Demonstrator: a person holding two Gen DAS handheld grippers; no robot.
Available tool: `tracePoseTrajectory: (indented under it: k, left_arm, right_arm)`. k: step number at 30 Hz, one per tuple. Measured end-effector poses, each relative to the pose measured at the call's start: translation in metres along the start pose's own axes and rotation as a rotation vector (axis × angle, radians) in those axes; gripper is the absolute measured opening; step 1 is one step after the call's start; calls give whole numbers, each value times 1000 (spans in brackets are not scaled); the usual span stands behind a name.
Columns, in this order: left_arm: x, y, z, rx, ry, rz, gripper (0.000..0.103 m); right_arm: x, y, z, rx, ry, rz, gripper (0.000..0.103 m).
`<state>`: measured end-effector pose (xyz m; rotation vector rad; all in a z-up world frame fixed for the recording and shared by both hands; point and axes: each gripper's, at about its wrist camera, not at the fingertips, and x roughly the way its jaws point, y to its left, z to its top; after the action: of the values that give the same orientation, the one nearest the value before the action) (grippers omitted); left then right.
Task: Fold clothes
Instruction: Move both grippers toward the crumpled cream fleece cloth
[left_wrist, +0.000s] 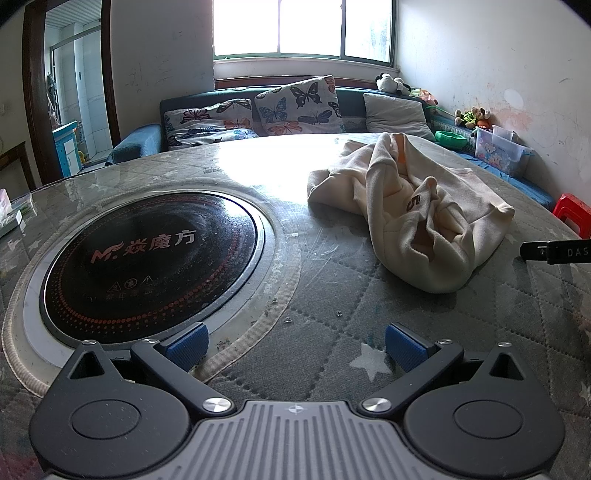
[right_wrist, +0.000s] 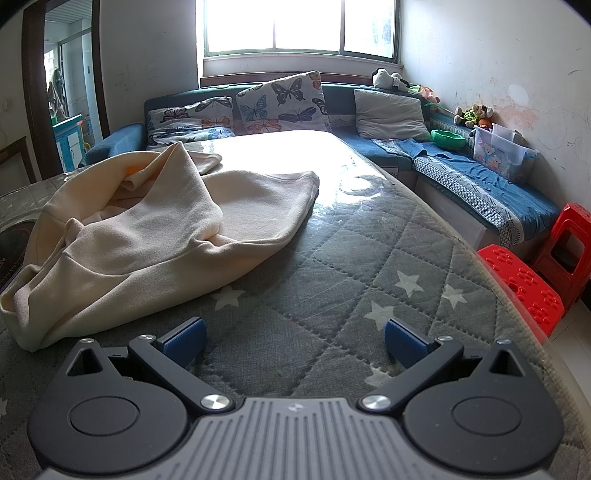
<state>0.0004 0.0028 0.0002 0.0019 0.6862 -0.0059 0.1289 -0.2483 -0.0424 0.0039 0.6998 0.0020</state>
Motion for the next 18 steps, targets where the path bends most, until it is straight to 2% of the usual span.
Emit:
tracePoseTrajectory:
  k: [6,12,18]
  left_arm:
    - [0,8,4,3,8,12,103]
    - [-1,3,7,-24,34,61,103]
    - [-8,-4,10,-50,38,72,103]
  right_arm:
    - [2,18,-2,15,6,2,103]
    - [-9,33,-6,-13,13,3,103]
    - [-25,41,-12,-43,16,8,103]
